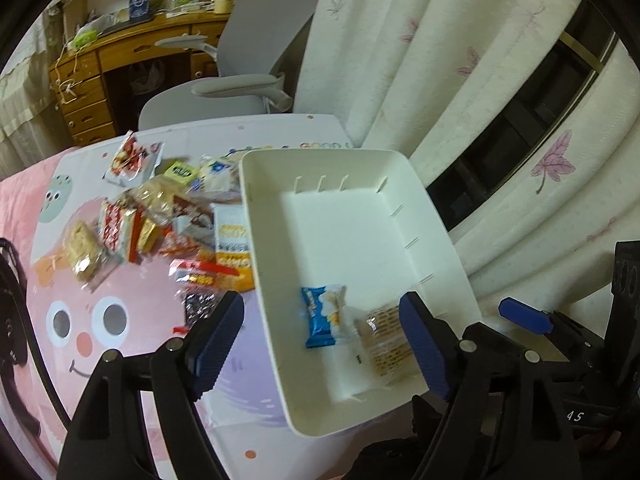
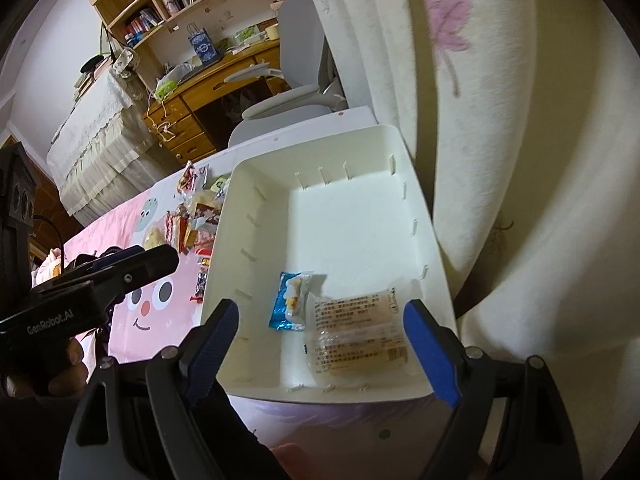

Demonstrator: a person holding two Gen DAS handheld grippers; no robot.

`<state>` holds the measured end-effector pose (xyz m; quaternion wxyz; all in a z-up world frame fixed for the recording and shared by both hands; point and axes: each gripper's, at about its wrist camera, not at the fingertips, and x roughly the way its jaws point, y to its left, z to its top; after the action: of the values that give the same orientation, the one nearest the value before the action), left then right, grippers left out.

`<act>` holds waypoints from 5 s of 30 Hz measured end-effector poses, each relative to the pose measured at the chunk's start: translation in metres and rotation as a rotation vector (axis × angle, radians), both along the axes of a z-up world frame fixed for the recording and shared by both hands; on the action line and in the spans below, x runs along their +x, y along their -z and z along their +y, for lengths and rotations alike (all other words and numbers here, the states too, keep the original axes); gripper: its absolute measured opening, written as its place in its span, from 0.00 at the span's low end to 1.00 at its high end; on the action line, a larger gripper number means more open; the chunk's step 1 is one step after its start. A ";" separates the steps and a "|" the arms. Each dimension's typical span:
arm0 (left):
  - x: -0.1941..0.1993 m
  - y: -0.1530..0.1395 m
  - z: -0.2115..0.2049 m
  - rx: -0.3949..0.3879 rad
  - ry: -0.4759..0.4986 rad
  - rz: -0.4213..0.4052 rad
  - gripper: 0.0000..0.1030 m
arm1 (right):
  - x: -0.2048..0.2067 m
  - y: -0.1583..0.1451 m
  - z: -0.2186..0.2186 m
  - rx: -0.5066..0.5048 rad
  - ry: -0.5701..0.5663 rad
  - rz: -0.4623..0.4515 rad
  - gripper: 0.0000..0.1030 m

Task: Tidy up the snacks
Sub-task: 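Withdraw both open tools from the tray back toward the snack pile, then grasp the bagged rice-crispy bar with the left tool while the right tool grasps the red-topped date bag, then carry both bags over the white tray and open both tools to drop them in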

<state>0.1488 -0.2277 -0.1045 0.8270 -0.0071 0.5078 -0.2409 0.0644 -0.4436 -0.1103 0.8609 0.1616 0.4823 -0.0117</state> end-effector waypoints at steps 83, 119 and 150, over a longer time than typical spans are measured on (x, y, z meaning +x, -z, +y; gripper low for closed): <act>0.201 0.145 0.248 0.192 -0.380 0.293 0.77 | 0.108 0.132 0.256 -0.268 0.167 -0.026 0.83; 0.225 0.179 0.250 0.151 -0.443 0.361 0.52 | 0.132 0.162 0.254 -0.297 0.036 0.083 0.45; 0.072 0.105 0.308 0.106 -0.236 0.317 0.52 | 0.041 0.099 0.298 -0.259 0.098 -0.003 0.45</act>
<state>0.2206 0.0799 -0.2095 0.7585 -0.0608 0.6393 -0.1109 0.1056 -0.1456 -0.2093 0.8737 0.0722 0.4670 -0.1155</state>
